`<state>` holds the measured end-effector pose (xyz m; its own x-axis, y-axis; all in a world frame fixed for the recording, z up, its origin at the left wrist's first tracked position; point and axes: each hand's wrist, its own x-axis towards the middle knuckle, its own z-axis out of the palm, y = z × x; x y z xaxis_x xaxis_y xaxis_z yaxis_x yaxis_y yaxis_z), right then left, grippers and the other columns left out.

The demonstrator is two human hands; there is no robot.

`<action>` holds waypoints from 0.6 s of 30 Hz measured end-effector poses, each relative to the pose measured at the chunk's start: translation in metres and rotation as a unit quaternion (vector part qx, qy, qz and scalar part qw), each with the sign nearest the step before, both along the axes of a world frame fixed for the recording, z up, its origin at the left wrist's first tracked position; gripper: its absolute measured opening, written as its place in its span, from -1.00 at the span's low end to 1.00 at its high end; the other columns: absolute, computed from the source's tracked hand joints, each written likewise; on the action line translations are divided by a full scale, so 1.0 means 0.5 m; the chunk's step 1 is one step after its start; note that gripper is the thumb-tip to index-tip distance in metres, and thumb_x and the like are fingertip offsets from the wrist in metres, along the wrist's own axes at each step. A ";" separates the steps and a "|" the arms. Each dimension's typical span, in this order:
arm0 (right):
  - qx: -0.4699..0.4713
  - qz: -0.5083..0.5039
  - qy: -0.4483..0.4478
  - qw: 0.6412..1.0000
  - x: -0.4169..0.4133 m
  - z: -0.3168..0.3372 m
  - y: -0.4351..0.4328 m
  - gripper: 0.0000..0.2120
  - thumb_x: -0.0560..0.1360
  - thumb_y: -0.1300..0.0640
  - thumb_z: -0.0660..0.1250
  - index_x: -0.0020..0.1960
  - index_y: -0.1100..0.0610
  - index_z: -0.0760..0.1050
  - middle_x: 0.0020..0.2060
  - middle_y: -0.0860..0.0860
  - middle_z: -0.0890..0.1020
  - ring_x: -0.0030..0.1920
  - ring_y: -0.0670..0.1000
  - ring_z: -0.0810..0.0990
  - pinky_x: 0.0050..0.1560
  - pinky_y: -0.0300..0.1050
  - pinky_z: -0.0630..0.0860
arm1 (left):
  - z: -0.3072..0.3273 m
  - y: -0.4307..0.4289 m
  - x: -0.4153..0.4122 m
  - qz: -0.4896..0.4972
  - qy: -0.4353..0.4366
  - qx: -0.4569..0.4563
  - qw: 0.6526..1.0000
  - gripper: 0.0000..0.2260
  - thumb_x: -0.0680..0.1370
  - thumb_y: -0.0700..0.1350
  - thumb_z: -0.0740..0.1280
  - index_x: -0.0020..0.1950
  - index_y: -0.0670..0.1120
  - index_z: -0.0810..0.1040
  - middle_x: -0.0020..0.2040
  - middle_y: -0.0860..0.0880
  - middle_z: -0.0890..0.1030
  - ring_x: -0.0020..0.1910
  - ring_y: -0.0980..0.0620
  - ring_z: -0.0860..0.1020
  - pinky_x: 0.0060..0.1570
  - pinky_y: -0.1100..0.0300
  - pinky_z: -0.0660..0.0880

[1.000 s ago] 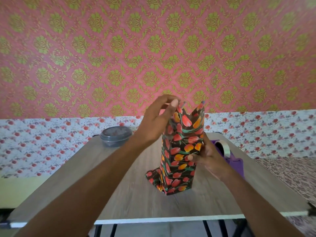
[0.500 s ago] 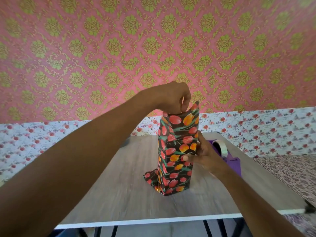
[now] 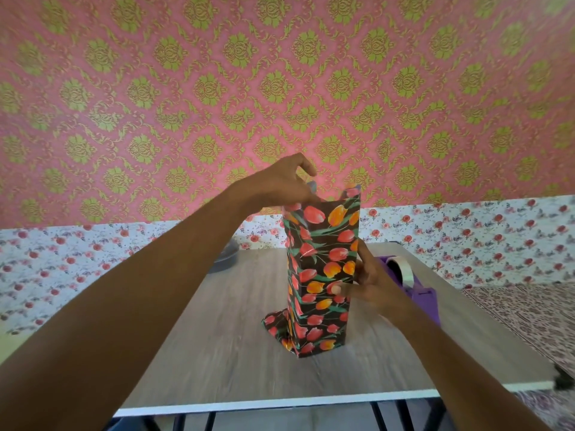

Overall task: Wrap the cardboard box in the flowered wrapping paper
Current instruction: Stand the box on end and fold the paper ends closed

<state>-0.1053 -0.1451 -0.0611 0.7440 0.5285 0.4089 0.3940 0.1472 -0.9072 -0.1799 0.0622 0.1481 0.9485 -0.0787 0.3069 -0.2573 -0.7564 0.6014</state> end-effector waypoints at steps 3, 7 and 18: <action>0.001 0.002 -0.003 1.000 0.001 0.000 0.000 -0.05 0.38 0.43 0.55 0.58 -0.11 0.21 0.28 0.15 0.63 0.32 0.14 0.60 0.19 0.09 0.62 | 0.000 -0.007 0.010 0.061 -0.077 0.046 0.994 -0.85 0.48 -0.23 0.52 0.02 -0.15 0.67 -0.14 -0.08 0.67 -0.24 0.02 0.62 -0.40 0.25 0.52; -0.004 -0.003 -0.005 1.000 0.005 0.000 0.001 -0.05 0.38 0.40 0.57 0.58 -0.10 0.20 0.28 0.13 0.63 0.32 0.13 0.61 0.18 0.03 0.62 | -0.017 0.006 0.029 0.155 -0.112 -0.076 0.979 -0.93 0.44 -0.40 0.34 -0.21 -0.28 0.59 -0.27 -0.21 0.54 -0.37 -0.06 0.51 -0.37 0.08 0.45; -0.009 -0.017 0.007 1.000 0.009 -0.007 0.005 -0.03 0.34 0.25 0.64 0.55 -0.21 0.21 0.28 0.03 0.65 0.33 0.07 0.61 0.21 0.04 0.62 | -0.149 0.060 -0.036 0.105 -0.290 -0.276 0.910 -0.87 0.54 -0.22 0.28 -0.19 -0.18 0.55 -0.30 -0.04 0.58 -0.29 -0.01 0.53 -0.22 0.06 0.47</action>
